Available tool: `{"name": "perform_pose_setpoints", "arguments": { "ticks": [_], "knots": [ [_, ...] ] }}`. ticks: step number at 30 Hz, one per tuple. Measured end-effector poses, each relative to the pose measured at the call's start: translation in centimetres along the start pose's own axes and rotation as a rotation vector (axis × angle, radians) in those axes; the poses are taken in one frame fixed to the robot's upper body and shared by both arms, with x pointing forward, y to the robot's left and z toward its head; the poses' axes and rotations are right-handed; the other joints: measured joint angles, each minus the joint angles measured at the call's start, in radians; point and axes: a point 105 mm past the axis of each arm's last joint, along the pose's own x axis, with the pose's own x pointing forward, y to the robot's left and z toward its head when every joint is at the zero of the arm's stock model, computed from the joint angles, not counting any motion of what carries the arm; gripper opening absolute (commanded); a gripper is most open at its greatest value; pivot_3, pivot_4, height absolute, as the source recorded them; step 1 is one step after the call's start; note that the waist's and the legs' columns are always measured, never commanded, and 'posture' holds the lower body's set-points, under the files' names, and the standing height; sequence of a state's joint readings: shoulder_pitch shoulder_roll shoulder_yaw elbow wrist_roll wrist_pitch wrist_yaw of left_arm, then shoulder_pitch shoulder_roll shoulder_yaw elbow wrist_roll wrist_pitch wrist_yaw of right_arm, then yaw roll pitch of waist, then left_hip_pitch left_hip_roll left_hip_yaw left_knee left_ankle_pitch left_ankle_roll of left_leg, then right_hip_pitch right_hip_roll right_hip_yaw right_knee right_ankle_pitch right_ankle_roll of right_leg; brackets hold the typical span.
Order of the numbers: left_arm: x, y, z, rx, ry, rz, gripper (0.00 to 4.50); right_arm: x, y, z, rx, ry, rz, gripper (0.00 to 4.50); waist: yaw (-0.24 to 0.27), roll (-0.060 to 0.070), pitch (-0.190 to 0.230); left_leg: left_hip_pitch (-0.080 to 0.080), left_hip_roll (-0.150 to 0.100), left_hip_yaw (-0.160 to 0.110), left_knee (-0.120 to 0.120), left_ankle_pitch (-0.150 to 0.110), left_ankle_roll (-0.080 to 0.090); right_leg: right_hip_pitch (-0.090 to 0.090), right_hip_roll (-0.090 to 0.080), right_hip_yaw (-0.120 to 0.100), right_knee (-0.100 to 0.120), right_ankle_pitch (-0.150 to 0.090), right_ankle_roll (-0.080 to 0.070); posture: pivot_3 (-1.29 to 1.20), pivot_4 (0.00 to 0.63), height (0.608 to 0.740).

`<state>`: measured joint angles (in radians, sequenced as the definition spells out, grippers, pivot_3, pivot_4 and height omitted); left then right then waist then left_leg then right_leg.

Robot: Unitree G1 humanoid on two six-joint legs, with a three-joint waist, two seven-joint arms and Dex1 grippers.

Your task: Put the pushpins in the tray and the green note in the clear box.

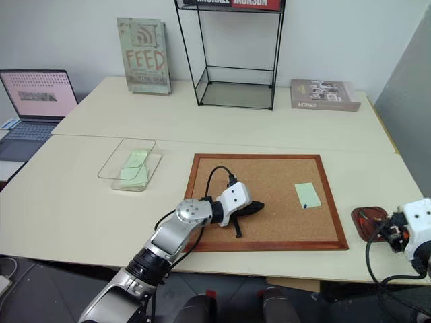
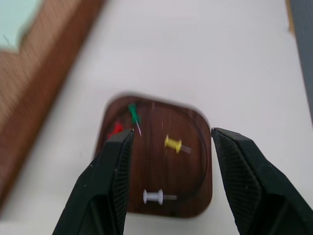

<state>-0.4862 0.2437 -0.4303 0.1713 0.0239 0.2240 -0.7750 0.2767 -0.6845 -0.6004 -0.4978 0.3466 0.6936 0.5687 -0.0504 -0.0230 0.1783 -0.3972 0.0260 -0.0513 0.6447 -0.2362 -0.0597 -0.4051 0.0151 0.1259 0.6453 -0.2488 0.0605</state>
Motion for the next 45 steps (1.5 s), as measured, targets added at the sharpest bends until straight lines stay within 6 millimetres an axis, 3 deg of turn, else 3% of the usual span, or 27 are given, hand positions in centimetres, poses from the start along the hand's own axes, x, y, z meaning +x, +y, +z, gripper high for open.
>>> {"name": "perform_pose_setpoints", "arguments": {
  "ticks": [4, 10, 18, 32, 40, 45],
  "knots": [
    [0.0, 0.0, 0.0, -0.003, -0.002, 0.0, 0.0, 1.1, 5.8, 1.1, 0.093, -0.098, 0.201, 2.68, 0.0, 0.0, 0.0, 0.0, 0.0, -0.001, 0.0, 0.0, 0.0, 0.0, 0.0, -0.001, -0.001, 0.0, 0.0, 0.0, 0.15, 0.74],
    [0.1, 0.1, 0.1, -0.005, -0.003, 0.002, 0.0, 4.7, 10.5, 2.4, 0.146, -0.187, 0.267, 2.68, -0.001, -0.001, -0.001, -0.001, 0.0, 0.0, 0.0, 0.0, 0.0, -0.001, -0.001, 0.0, -0.002, 0.0, 0.0, 0.0, 0.15, 0.74],
    [0.1, 0.0, 0.2, 0.0, -0.006, 0.0, 0.0, 7.2, 10.7, 1.6, 0.161, -0.185, 0.211, 2.68, 0.003, -0.001, -0.001, -0.001, 0.0, 0.0, -0.001, 0.0, 0.0, 0.0, -0.001, 0.0, 0.0, 0.0, 0.0, 0.0, 0.15, 0.74],
    [0.0, 0.1, 0.2, -0.005, -0.004, 0.006, 0.0, 7.6, 11.3, 0.7, 0.15, -0.17, 0.221, 0.08, 0.001, -0.001, -0.001, -0.001, 0.0, 0.0, -0.001, 0.0, 0.0, 0.0, 0.0, 0.0, 0.0, 0.0, 0.0, 0.0, 0.15, 0.74],
    [0.0, 0.1, 0.2, -0.004, -0.004, 0.005, 0.0, 7.3, 11.6, 1.2, 0.178, -0.2, 0.228, 0.08, 0.001, -0.001, -0.001, -0.001, 0.0, 0.0, -0.001, 0.0, 0.0, 0.0, 0.0, 0.0, 0.0, 0.0, 0.0, 0.0, 0.15, 0.74],
    [0.0, 0.1, 0.2, -0.005, -0.004, 0.005, 0.0, 6.9, 11.5, 1.8, 0.186, -0.234, 0.225, 0.91, 0.001, -0.001, -0.001, -0.001, 0.0, 0.0, -0.001, 0.0, 0.0, 0.0, 0.0, 0.0, 0.0, 0.0, 0.0, 0.0, 0.15, 0.74]
  ]
}}
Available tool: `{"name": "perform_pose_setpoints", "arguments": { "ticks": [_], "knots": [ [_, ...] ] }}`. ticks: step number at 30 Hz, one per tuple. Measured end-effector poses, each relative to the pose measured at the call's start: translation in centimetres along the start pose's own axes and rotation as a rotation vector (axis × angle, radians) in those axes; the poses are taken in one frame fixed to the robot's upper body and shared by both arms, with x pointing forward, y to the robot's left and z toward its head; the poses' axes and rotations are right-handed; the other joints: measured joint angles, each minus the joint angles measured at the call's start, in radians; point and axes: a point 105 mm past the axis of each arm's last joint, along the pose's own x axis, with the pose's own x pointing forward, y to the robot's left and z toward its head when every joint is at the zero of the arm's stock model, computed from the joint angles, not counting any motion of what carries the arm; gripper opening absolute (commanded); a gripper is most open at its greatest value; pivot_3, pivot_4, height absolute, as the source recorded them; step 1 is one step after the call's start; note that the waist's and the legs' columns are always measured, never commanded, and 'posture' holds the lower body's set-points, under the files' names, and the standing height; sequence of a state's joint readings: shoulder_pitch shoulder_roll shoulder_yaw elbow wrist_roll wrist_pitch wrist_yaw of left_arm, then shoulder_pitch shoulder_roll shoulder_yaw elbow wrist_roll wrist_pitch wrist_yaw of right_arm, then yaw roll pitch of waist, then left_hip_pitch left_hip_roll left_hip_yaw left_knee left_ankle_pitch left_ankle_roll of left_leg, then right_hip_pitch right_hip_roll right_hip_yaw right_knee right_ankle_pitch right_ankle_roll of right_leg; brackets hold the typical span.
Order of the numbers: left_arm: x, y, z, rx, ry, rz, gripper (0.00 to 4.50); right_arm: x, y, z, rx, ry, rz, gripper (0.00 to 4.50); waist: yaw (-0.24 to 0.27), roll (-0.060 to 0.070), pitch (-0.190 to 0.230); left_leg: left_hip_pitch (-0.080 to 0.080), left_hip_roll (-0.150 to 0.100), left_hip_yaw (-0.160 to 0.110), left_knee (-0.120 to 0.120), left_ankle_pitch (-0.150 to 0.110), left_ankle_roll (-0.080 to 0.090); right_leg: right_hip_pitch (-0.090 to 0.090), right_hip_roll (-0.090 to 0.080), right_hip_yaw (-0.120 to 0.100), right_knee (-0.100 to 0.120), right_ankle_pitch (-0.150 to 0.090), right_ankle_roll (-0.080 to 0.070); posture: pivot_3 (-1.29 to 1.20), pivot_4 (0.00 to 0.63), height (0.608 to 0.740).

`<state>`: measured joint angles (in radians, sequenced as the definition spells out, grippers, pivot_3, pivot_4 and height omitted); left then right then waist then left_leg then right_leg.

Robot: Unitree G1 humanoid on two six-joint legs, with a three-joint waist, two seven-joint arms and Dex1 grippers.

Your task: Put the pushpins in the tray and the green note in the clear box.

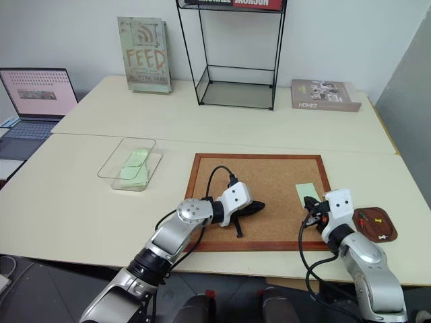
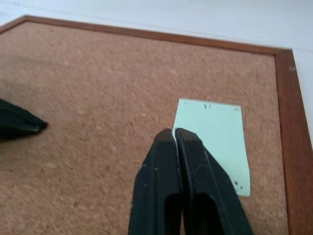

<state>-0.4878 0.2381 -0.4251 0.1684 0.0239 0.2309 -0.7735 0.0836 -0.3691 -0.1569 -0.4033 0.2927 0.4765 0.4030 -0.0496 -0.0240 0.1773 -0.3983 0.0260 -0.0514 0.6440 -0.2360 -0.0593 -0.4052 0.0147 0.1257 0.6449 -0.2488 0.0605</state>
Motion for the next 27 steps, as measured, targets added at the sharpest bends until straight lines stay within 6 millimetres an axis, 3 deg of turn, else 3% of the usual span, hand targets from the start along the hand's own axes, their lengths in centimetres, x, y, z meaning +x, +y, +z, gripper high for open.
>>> {"name": "perform_pose_setpoints", "arguments": {
  "ticks": [3, 19, 27],
  "knots": [
    [0.0, 0.0, 0.0, 0.0, 0.0, -0.001, 0.0, -0.3, -0.1, -0.6, -0.001, 0.021, -0.013, 1.46, 0.0, 0.0, 0.0, 0.0, 0.0, 0.0, 0.0, 0.0, 0.0, 0.0, 0.0, 0.0, 0.0, 0.0, 0.0, 0.0, 0.15, 0.74],
    [0.0, 0.0, 0.0, -0.001, 0.0, -0.001, 0.0, 0.1, 0.2, -2.0, -0.014, 0.089, -0.003, 1.46, 0.0, 0.0, 0.0, 0.0, 0.0, 0.0, 0.0, 0.0, 0.0, 0.0, 0.0, 0.0, 0.0, 0.0, 0.0, 0.0, 0.15, 0.74],
    [0.0, 0.0, 0.0, -0.001, 0.0, 0.0, 0.0, 0.3, 0.0, -2.1, 0.002, 0.086, -0.013, 0.02, 0.0, 0.0, 0.0, 0.0, 0.0, 0.0, 0.0, 0.0, 0.0, 0.0, 0.0, 0.0, 0.0, 0.0, 0.0, 0.0, 0.15, 0.74]
  ]
}}
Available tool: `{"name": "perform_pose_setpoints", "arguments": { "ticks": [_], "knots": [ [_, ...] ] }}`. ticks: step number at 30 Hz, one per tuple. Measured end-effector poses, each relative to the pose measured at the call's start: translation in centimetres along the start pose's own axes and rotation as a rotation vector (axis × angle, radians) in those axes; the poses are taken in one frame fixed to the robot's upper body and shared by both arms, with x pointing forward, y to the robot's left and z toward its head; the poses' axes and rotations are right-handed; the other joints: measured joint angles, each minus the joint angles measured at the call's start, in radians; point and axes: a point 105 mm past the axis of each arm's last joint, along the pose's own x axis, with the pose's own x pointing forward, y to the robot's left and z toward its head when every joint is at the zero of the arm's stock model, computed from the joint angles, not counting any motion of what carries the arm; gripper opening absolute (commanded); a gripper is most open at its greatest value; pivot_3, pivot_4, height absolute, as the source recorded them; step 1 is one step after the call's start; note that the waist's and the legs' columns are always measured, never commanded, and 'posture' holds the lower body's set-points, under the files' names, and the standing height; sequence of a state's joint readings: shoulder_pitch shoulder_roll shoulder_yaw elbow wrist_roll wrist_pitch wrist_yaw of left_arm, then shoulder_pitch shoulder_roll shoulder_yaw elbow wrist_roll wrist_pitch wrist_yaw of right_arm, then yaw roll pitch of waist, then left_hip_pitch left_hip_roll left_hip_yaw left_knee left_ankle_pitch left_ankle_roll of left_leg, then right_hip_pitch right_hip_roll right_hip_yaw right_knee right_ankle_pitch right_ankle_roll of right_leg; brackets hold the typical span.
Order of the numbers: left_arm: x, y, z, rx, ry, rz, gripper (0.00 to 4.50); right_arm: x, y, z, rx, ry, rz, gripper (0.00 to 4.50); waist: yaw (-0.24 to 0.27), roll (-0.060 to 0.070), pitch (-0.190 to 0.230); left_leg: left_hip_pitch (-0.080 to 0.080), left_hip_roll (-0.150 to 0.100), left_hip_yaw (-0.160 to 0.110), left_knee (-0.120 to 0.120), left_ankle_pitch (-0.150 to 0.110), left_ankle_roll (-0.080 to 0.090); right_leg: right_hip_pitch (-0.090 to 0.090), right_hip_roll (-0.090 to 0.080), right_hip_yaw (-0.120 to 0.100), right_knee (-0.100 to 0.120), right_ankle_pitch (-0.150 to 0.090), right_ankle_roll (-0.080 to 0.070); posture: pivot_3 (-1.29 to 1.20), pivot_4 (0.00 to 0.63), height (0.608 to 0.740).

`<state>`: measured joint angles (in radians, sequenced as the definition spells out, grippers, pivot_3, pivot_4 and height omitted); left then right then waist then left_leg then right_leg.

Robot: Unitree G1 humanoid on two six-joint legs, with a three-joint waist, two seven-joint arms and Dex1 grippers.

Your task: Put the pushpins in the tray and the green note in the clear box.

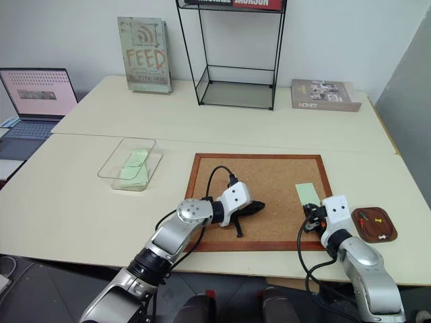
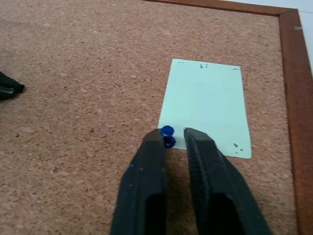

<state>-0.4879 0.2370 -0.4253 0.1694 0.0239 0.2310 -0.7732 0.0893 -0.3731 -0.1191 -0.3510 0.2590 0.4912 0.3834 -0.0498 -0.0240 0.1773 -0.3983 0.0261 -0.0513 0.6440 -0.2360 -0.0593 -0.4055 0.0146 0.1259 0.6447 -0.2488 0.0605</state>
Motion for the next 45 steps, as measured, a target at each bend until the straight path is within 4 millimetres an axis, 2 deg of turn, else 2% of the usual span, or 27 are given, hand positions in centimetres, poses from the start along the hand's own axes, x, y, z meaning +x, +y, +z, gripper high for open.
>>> {"name": "perform_pose_setpoints", "arguments": {
  "ticks": [13, 14, 17, 19, 23, 27, 28, 33, 39, 40, 44, 45],
  "knots": [
    [0.0, 0.0, 0.1, 0.0, -0.003, 0.004, 0.0, -0.1, -0.2, 0.5, -0.005, -0.013, 0.01, 0.02, 0.0, 0.0, 0.0, -0.001, 0.0, 0.0, 0.0, 0.0, 0.0, -0.001, 0.0, 0.0, 0.0, 0.0, 0.0, 0.0, 0.15, 0.74],
    [0.1, 0.0, 0.1, -0.001, -0.003, 0.004, 0.0, -0.3, -0.2, 1.0, -0.017, -0.027, 0.012, 0.02, 0.0, 0.001, 0.0, -0.001, 0.0, 0.0, 0.0, 0.0, 0.0, -0.001, 0.0, 0.0, 0.0, 0.0, 0.0, 0.0, 0.15, 0.74],
    [0.1, 0.0, 0.1, -0.004, -0.004, 0.006, 0.0, -0.9, -0.8, 5.0, -0.105, -0.138, 0.007, 0.02, -0.001, 0.0, 0.0, -0.001, 0.0, 0.0, 0.0, 0.0, 0.0, -0.001, 0.0, 0.0, 0.0, 0.0, 0.0, 0.0, 0.15, 0.74],
    [0.2, 0.1, 0.1, -0.022, -0.013, 0.01, 0.0, -1.3, -0.7, 6.6, -0.138, -0.178, 0.02, 0.02, 0.001, 0.0, 0.0, -0.001, 0.0, -0.001, 0.0, 0.0, 0.0, 0.0, 0.0, -0.001, 0.0, 0.0, 0.0, 0.0, 0.15, 0.74],
    [0.4, 0.3, 0.2, -0.056, -0.026, 0.02, 0.0, -1.4, -0.8, 6.5, -0.134, -0.157, 0.032, 0.02, 0.001, -0.001, 0.001, -0.001, 0.0, 0.0, 0.0, 0.0, 0.0, -0.001, 0.0, 0.0, -0.001, 0.0, 0.0, 0.0, 0.15, 0.74],
    [0.5, 0.5, 0.6, -0.105, -0.058, 0.033, 0.0, -1.6, -0.5, 7.7, -0.171, -0.161, 0.066, 0.02, -0.003, -0.001, 0.001, -0.001, 0.0, 0.0, -0.001, 0.0, 0.0, -0.001, 0.0, 0.0, 0.0, 0.0, 0.0, 0.0, 0.15, 0.74],
    [0.4, 0.6, 0.6, -0.113, -0.064, 0.035, 0.31, -1.6, -0.5, 8.0, -0.174, -0.166, 0.071, 0.0, -0.005, -0.002, 0.002, -0.002, 0.0, 0.0, -0.001, 0.0, 0.0, -0.002, 0.0, 0.0, 0.0, 0.0, 0.0, 0.0, 0.15, 0.74],
    [-0.7, 0.9, 3.0, -0.147, -0.197, -0.022, 1.2, -1.0, 0.2, 9.3, -0.133, -0.155, 0.115, 0.0, -0.006, -0.002, 0.003, -0.003, 0.0, 0.0, -0.004, -0.001, -0.001, -0.004, 0.0, 0.0, 0.0, 0.0, 0.0, 0.0, 0.15, 0.74],
    [-1.6, 1.7, 5.4, -0.115, -0.277, -0.077, 2.31, -0.8, 0.7, 10.6, -0.133, -0.141, 0.161, 0.0, -0.006, -0.002, 0.003, -0.003, -0.001, -0.001, -0.008, -0.001, -0.001, -0.005, 0.0, 0.0, 0.0, 0.003, 0.005, 0.0, 0.15, 0.74],
    [-1.7, 1.9, 5.8, -0.106, -0.289, -0.074, 2.63, -0.7, 0.8, 10.8, -0.135, -0.141, 0.17, 0.0, -0.006, -0.002, 0.003, -0.003, -0.001, -0.001, -0.008, -0.001, -0.001, -0.005, 0.0, 0.0, 0.0, 0.003, 0.005, 0.0, 0.15, 0.74],
    [-1.4, 2.3, 7.1, -0.08, -0.329, -0.084, 3.38, -0.5, 1.4, 11.4, -0.139, -0.142, 0.205, 0.0, -0.006, -0.002, 0.003, -0.003, -0.001, -0.001, -0.009, -0.001, -0.001, -0.005, 0.0, 0.0, 0.0, 0.003, 0.005, 0.0, 0.15, 0.74],
    [-1.2, 2.3, 7.1, -0.081, -0.333, -0.085, 3.38, -0.5, 1.6, 11.5, -0.138, -0.143, 0.212, 0.0, -0.006, -0.002, 0.003, -0.003, -0.001, -0.001, -0.009, -0.001, -0.001, -0.005, 0.0, 0.0, 0.0, 0.003, 0.005, 0.0, 0.15, 0.74]
  ]
}}
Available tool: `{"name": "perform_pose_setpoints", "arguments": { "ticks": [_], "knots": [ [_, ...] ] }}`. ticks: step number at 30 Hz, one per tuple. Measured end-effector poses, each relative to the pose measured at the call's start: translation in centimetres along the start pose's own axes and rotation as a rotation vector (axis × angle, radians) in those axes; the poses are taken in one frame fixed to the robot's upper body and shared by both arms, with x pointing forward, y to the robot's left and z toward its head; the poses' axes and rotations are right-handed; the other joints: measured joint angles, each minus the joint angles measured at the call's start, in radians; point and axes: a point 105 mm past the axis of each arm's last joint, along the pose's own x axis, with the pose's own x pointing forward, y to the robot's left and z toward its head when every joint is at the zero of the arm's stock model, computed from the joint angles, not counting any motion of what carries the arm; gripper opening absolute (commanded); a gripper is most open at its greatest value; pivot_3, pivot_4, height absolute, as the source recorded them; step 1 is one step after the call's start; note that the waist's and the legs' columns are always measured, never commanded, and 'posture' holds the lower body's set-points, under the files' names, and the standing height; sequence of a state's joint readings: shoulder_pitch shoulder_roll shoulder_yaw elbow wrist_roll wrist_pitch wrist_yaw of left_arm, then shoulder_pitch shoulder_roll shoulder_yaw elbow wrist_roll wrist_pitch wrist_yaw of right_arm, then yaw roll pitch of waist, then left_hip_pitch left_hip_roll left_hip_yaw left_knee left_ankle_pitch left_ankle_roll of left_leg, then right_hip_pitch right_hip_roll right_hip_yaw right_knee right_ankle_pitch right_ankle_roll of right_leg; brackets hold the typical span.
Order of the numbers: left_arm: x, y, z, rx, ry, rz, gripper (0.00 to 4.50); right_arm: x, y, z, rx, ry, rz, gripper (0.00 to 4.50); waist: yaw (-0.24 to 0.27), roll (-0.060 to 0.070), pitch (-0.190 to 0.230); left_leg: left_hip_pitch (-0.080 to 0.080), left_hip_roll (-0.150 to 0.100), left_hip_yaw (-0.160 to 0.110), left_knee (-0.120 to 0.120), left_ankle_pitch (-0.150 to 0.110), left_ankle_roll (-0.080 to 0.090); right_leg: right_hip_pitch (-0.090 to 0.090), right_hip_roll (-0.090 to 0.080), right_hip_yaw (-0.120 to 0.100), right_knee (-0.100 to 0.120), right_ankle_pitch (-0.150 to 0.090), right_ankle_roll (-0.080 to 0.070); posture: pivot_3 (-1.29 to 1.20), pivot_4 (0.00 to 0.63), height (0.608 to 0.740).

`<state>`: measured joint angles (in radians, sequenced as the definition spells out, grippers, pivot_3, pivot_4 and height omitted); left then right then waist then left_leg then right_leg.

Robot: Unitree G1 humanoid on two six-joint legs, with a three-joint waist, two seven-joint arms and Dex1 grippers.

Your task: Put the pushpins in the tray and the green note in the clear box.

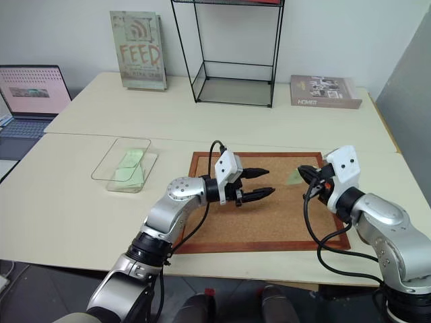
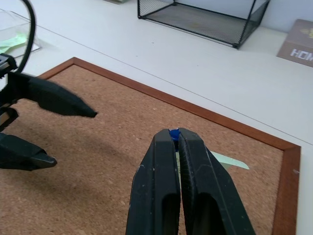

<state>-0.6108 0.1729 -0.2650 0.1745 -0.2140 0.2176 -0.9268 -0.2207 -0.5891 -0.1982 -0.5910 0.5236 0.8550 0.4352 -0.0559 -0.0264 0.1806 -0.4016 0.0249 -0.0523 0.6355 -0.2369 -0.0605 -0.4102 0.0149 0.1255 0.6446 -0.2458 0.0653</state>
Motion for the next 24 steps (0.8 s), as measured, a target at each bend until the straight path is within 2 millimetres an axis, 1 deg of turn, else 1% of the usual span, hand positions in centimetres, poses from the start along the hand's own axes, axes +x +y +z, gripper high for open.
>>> {"name": "perform_pose_setpoints", "arguments": {
  "ticks": [3, 6, 10, 15, 16, 17, 24],
  "knots": [
    [0.7, 0.2, -0.2, -0.015, 0.002, -0.005, 3.38, 0.5, 0.8, 0.5, -0.007, -0.005, 0.035, 0.0, 0.0, 0.0, 0.0, 0.0, 0.0, 0.0, 0.0, 0.0, 0.0, 0.0, 0.0, 0.0, 0.0, 0.0, 0.0, 0.0, 0.15, 0.74],
    [1.1, 0.4, -0.3, 0.015, 0.02, -0.008, 3.38, 0.6, 1.2, 1.1, -0.018, -0.02, 0.052, 0.0, 0.0, 0.0, 0.0, 0.0, 0.0, 0.0, 0.0, 0.0, 0.0, 0.0, 0.0, 0.0, 0.0, 0.0, 0.0, 0.0, 0.15, 0.74],
    [1.9, 1.1, -1.1, -0.003, 0.053, 0.018, 3.38, 1.0, 2.0, 1.6, -0.015, -0.036, 0.077, 0.0, 0.0, 0.0, 0.0, 0.0, 0.0, 0.0, 0.0, 0.0, 0.0, 0.0, 0.0, 0.0, 0.0, 0.0, 0.0, 0.0, 0.15, 0.74],
    [3.1, 1.4, -1.4, -0.028, 0.064, 0.043, 3.38, 1.4, 2.8, 1.7, -0.002, -0.037, 0.105, 0.0, 0.0, 0.0, 0.0, 0.0, 0.0, 0.0, 0.0, 0.0, 0.0, 0.0, 0.0, 0.0, 0.0, 0.0, 0.0, 0.0, 0.15, 0.74],
    [3.2, 1.5, -1.4, -0.036, 0.065, 0.044, 3.21, 1.4, 2.8, 1.7, -0.003, -0.039, 0.105, 0.0, 0.0, 0.0, 0.0, 0.0, 0.0, 0.0, 0.0, 0.0, 0.0, 0.0, 0.0, 0.0, 0.0, 0.0, 0.0, 0.0, 0.15, 0.74],
    [3.4, 1.5, -1.4, -0.043, 0.064, 0.048, 3.21, 1.4, 2.8, 1.8, -0.005, -0.042, 0.103, 0.0, 0.0, 0.0, 0.0, 0.0, 0.0, 0.0, 0.0, 0.0, 0.0, 0.0, 0.0, 0.0, 0.0, 0.0, 0.0, 0.0, 0.15, 0.74],
    [3.8, 1.8, -1.8, -0.066, 0.075, 0.06, 1.89, 1.6, 3.0, 2.1, -0.004, -0.046, 0.103, 0.0, -0.001, 0.0, 0.0, 0.0, 0.0, 0.0, 0.0, 0.0, 0.0, 0.0, 0.0, 0.0, 0.001, 0.0, 0.0, 0.0, 0.15, 0.74]
  ]
}}
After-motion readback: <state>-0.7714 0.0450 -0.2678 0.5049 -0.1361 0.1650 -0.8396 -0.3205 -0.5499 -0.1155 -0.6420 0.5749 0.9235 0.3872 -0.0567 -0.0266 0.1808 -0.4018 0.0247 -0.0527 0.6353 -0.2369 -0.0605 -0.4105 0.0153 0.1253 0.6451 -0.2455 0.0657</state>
